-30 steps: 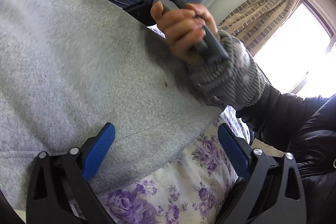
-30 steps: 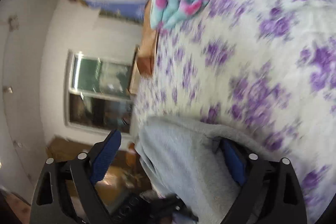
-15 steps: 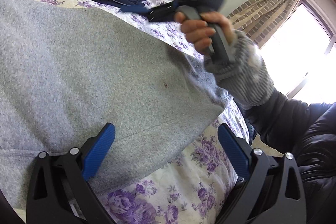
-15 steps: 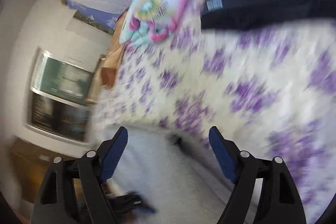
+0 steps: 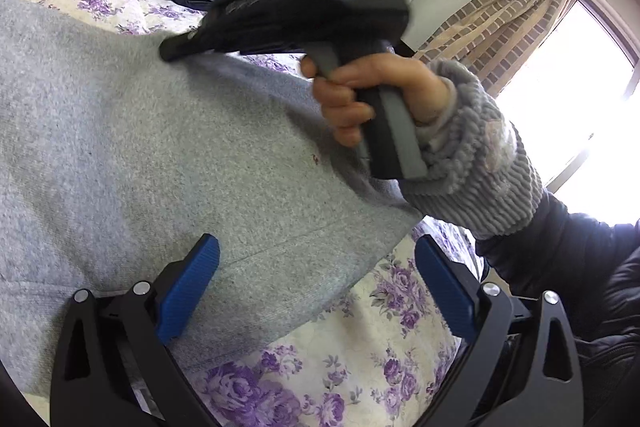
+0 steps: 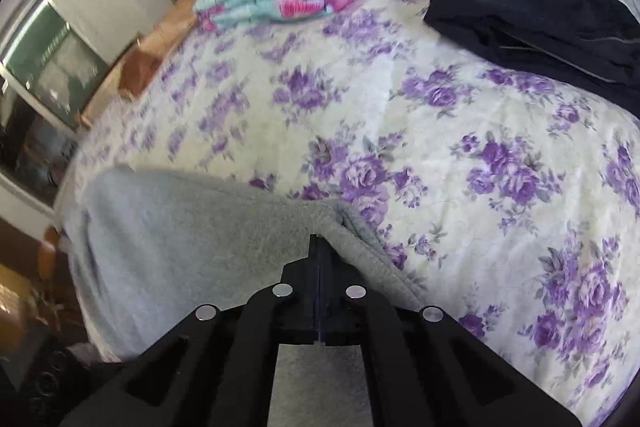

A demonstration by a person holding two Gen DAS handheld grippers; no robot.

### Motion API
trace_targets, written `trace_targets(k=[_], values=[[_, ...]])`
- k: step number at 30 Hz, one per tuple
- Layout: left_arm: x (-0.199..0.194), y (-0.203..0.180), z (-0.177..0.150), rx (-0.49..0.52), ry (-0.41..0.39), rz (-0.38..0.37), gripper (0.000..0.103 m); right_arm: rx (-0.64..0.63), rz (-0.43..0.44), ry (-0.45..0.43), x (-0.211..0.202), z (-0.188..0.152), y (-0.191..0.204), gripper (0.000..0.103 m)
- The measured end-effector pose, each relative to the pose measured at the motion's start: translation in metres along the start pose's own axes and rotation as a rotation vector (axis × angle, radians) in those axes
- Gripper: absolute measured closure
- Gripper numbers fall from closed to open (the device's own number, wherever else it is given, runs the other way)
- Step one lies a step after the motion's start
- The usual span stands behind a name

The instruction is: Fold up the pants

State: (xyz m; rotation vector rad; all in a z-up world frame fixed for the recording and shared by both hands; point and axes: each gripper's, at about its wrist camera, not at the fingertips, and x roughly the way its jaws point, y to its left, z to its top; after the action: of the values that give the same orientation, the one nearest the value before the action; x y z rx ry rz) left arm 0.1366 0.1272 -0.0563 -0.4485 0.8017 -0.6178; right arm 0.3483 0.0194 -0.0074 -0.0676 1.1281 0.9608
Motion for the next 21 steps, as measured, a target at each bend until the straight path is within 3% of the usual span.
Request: trace_targets(k=[2, 5, 7, 9, 10, 12, 13, 14, 15, 17, 19, 21], values=[[-0.006, -0.002, 0.003, -0.024, -0.013, 0.001, 0.007, -0.013, -0.015, -0.036, -0.016, -0.007, 0.007, 0.098], [-0.036, -0.003, 0.013, -0.062, -0.131, 0.018, 0.007, -0.027, -0.13, -0.023, -0.015, -0.016, 0.004, 0.099], [-0.064, 0.004, 0.019, -0.092, -0.226, 0.077, 0.007, 0.01, -0.139, 0.018, 0.004, -0.016, -0.006, 0.103], [-0.079, 0.025, 0.022, -0.153, -0.246, 0.212, 0.007, 0.058, -0.105, -0.009, 0.001, -0.018, -0.016, 0.103], [-0.081, 0.038, 0.023, -0.186, -0.23, 0.269, 0.012, 0.099, -0.084, -0.031, -0.005, -0.019, -0.018, 0.103], [-0.083, 0.066, 0.017, -0.263, -0.218, 0.283, 0.035, 0.134, -0.064, -0.128, -0.034, -0.032, -0.013, 0.097], [-0.087, 0.069, 0.015, -0.277, -0.233, 0.28, 0.039, 0.139, -0.053, -0.177, -0.05, -0.043, -0.008, 0.096], [-0.091, 0.066, 0.014, -0.282, -0.245, 0.272, 0.039, 0.149, -0.032, -0.226, -0.069, -0.057, -0.006, 0.089], [-0.094, 0.062, 0.013, -0.278, -0.265, 0.281, 0.038, 0.166, -0.007, -0.285, -0.092, -0.075, -0.004, 0.066], [-0.097, 0.048, 0.011, -0.255, -0.305, 0.317, 0.03, 0.203, -0.01, -0.385, -0.134, -0.12, -0.007, 0.036], [-0.089, 0.024, 0.01, -0.196, -0.318, 0.342, 0.017, 0.254, -0.05, -0.469, -0.175, -0.173, -0.018, 0.036], [-0.076, 0.004, 0.014, -0.141, -0.31, 0.33, 0.015, 0.36, -0.084, -0.523, -0.212, -0.226, -0.041, 0.036]])
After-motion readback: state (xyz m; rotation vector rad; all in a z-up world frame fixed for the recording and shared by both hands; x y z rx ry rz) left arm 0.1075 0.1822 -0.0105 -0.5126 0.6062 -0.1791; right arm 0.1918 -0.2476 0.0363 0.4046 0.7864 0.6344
